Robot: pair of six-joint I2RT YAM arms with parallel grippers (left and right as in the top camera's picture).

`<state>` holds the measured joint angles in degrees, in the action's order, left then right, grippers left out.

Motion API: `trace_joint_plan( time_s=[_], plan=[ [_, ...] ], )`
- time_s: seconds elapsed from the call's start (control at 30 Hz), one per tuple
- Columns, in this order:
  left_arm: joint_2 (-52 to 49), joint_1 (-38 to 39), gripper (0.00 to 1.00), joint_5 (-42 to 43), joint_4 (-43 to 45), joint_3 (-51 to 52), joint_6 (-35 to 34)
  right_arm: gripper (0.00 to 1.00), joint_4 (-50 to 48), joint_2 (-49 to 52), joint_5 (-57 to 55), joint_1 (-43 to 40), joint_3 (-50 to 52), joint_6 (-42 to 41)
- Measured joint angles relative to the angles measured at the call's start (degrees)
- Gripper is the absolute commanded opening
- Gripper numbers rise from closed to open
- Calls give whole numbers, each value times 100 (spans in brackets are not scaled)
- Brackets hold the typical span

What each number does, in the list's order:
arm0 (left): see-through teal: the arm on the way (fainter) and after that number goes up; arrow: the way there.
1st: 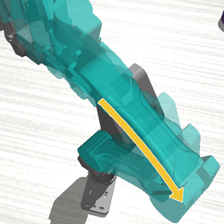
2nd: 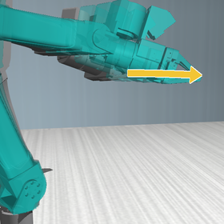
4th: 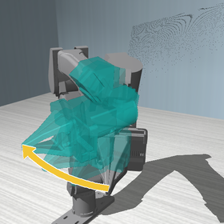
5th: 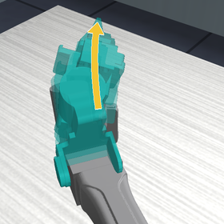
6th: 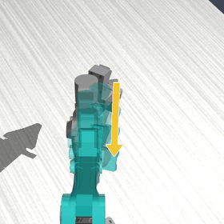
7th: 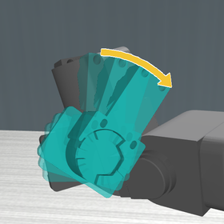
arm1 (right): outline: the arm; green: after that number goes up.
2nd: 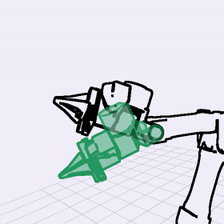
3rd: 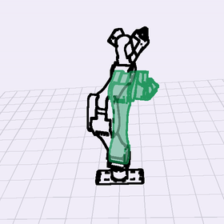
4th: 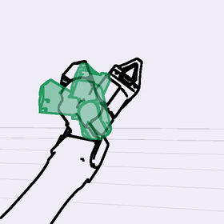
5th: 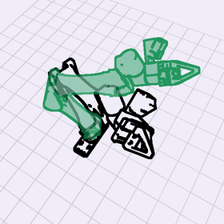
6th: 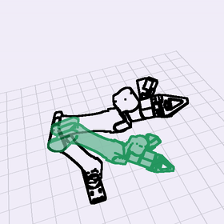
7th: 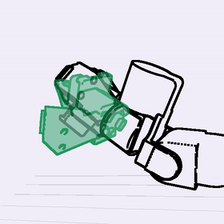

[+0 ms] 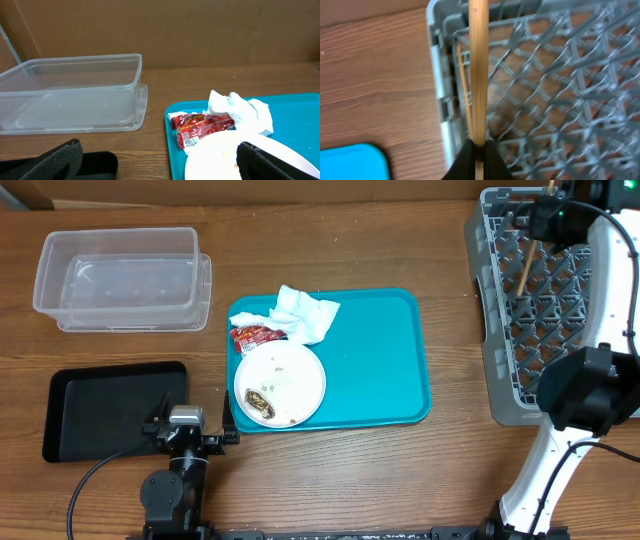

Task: Sort waste into correct bins and load items into the dishwasher
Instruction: 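Carry the second chopstick to the rack and release it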

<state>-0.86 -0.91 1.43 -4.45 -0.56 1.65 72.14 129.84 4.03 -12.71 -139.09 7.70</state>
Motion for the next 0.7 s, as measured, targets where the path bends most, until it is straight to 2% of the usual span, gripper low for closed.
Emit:
trace_joint_plan(
  time_s=[0.23, 0.4, 0.43, 0.47, 0.5, 0.53, 0.57, 0.7],
  plan=[
    [0, 0, 100, 0, 0, 0, 0, 4, -90, 2, 358, -33, 0, 925],
    [0, 0, 100, 0, 0, 0, 0, 19, -79, 37, 608, -26, 81, 1174],
    [0, 0, 100, 0, 0, 0, 0, 25, -70, 44, 634, -26, 138, 1187],
    [0, 0, 100, 0, 0, 0, 2, 39, -55, 57, 649, -26, 216, 1196],
    [0, 0, 100, 0, 0, 0, 2, 56, -37, 76, 660, -26, 302, 1202],
    [0, 0, 100, 0, 0, 0, 0, 83, 0, 105, 667, -26, 374, 1228],
    [0, 0, 100, 0, 0, 0, 2, 94, 61, 151, 671, -26, 431, 1252],
    [0, 0, 100, 0, 0, 0, 0, 100, 170, 273, 669, -22, 503, 1108]
  ],
)
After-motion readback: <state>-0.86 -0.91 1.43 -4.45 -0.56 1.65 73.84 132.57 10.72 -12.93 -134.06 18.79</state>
